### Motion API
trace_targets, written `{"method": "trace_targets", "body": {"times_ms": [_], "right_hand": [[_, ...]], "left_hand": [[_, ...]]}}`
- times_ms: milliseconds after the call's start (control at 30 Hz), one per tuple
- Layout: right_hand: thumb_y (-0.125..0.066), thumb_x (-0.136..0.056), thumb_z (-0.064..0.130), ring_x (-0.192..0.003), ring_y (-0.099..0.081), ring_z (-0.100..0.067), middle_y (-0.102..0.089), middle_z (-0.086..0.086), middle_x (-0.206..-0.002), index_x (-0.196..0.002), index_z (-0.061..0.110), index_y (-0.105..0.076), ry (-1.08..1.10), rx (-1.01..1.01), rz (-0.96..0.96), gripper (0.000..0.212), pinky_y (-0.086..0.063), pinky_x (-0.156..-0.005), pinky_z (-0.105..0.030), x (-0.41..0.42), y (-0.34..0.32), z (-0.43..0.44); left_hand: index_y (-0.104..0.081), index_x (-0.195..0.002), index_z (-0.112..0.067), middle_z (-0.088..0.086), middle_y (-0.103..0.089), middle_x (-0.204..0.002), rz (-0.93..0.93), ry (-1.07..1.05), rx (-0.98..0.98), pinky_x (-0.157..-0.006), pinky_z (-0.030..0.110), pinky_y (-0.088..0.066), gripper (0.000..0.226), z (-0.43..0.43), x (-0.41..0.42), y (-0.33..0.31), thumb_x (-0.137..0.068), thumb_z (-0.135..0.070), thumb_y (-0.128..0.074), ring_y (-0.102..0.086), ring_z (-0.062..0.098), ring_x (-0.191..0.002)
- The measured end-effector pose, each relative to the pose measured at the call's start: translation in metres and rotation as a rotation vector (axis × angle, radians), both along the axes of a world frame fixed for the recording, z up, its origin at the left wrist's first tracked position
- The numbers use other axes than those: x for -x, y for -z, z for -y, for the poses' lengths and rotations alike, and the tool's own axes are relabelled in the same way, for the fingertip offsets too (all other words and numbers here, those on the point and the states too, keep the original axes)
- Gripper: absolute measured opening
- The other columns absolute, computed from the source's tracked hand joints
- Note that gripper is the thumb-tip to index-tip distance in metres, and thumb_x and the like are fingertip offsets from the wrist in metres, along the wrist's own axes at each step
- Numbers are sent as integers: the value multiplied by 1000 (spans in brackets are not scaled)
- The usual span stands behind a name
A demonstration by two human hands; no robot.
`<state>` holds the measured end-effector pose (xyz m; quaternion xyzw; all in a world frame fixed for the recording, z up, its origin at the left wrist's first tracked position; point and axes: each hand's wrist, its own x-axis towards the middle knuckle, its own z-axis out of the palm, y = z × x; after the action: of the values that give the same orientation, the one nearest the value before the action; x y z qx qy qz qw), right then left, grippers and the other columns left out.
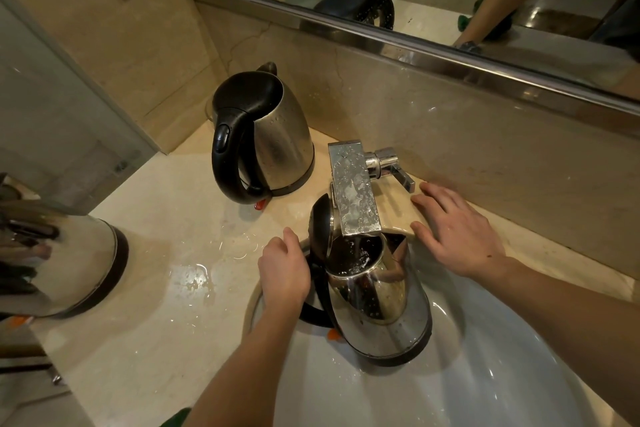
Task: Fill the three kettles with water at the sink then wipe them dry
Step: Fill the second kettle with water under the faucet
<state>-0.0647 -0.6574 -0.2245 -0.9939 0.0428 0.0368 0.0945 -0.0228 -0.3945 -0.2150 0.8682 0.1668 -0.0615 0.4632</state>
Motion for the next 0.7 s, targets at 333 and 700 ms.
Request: {"method": "trace_targets", "body": {"times_ms": [333,700], "right_hand": [[-13,-90,62,-143,-23,-17,-30,3,-155,-145,27,-37,-4,-1,3,69,-36,-110,-40,0,-1,0],[-14,-90,62,-143,-24,-18,-31,3,-154,-144,27,-38,0,-11,18,68,-37,-111,-40,0,2,1]], "left_hand": [[-39,-65,-13,4,-38,-63,4,0,4,-57,35,-33,48,0,0,2,-105,-37,-31,-37,16,-59],[-42,-65,-13,5,-41,-63,8,0,2,-60,37,-35,48,-2,-1,5,-105,-38,-31,-41,17,-60]]}}
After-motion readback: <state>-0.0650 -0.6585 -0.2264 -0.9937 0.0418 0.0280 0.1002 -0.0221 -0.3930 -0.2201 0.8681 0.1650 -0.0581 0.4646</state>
